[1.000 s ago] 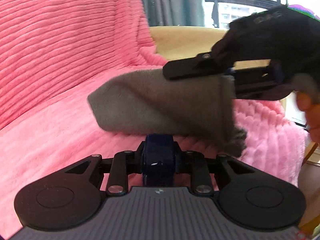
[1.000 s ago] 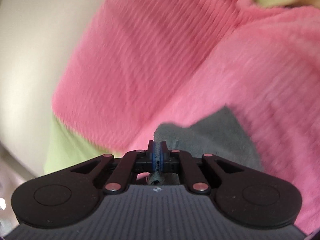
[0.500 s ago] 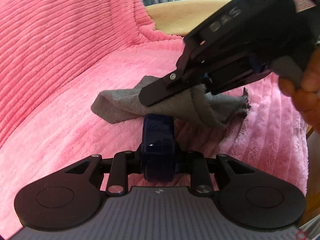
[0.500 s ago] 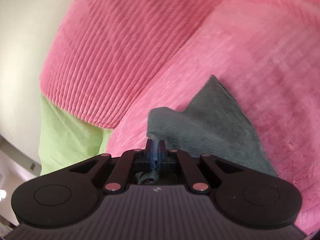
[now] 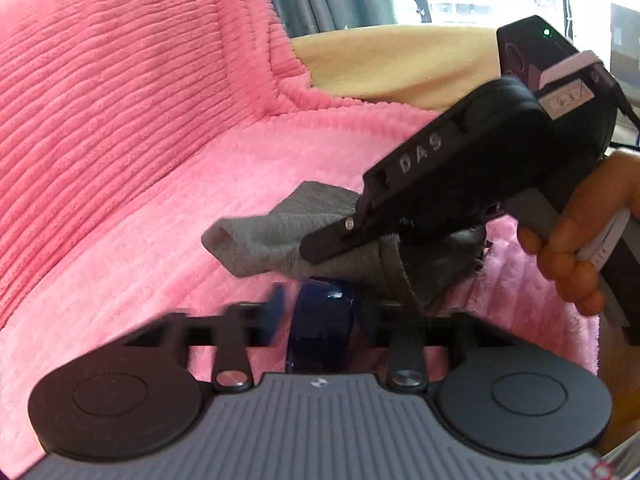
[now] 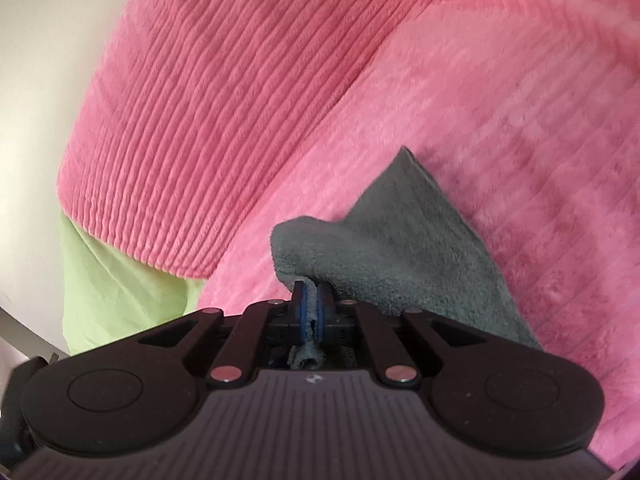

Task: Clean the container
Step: 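Rub the grey cloth around the tin's side wall with the right gripper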

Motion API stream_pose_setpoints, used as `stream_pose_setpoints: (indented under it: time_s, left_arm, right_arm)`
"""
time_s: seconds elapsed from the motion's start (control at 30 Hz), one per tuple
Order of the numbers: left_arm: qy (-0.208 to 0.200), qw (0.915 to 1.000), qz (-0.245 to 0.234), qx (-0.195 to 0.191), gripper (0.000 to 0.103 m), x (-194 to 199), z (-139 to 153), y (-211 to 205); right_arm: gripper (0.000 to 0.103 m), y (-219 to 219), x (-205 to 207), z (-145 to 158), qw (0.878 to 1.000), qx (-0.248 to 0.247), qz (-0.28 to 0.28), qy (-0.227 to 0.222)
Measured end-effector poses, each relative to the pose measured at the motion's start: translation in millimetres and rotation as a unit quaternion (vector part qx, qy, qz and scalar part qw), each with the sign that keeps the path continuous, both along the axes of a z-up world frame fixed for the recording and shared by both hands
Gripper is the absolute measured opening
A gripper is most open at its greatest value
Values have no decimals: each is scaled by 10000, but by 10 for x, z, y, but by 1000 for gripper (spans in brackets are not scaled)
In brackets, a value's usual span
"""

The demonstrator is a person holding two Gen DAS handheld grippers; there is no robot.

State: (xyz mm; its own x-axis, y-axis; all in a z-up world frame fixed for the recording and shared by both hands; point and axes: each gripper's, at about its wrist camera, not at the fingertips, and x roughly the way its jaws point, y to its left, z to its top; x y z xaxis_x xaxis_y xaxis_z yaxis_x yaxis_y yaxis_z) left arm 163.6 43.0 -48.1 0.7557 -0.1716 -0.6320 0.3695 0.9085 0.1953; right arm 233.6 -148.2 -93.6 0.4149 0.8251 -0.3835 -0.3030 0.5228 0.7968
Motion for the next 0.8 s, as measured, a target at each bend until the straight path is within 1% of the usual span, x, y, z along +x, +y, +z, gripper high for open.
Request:
stream_pose_setpoints:
  time_s: [0.1, 0.17, 0.23, 0.27, 0.3, 0.33, 0.37, 0.4, 0.47, 0.5, 0.53, 0.6, 0.63, 0.8]
  left_arm:
    - [-124, 9999, -14, -32, 29, 2, -3, -35]
    - [-270, 9993, 7, -254, 29, 34, 19, -41]
    - [-661, 9969, -18, -429, 29, 59, 39, -45]
    - [-878, 9950, -1, -477, 30, 69, 31, -52]
    - [-967, 9938, 41, -539, 30, 85, 12, -52]
    - [-895, 9940, 70, -628, 30, 108, -24, -42]
    - [-752, 9945, 91, -726, 30, 133, -70, -28]
    - [-562, 9956, 121, -734, 30, 153, -125, -22]
    - [-352, 9978, 121, -542, 30, 108, -161, -30]
    - [-279, 9986, 112, -436, 29, 74, -168, -35]
    - [-151, 9991, 135, -360, 29, 51, -177, -27]
    - [78, 9992, 251, -316, 30, 44, -200, 25]
    - [167, 9988, 291, -357, 30, 59, -193, 50]
    - [244, 9987, 321, -315, 30, 76, -191, 51]
  right_arm:
    - [5, -87, -34, 118, 9995, 145, -186, -189]
    - [5, -179, -60, 219, 9981, 332, -343, -394]
    - [5, -242, -83, 325, 9961, 528, -365, -612]
    - [5, -251, -103, 373, 9955, 552, -298, -708]
    - [5, -236, -121, 407, 9955, 505, -178, -778]
    - [5, -202, -134, 415, 9958, 409, -54, -815]
    - [5, -145, -140, 399, 9963, 274, 89, -805]
    - [5, -74, -140, 373, 9967, 115, 261, -763]
    - [5, 85, -138, 287, 9956, -205, 649, -638]
    - [4, 141, -140, 245, 9948, -264, 807, -570]
    - [4, 175, -141, 211, 9941, -219, 931, -509]
    - [2, 182, -120, 155, 9946, -141, 933, -425]
    - [1, 175, -106, 128, 9952, -104, 895, -389]
    - [0, 143, -35, -3, 9973, 83, 704, -211]
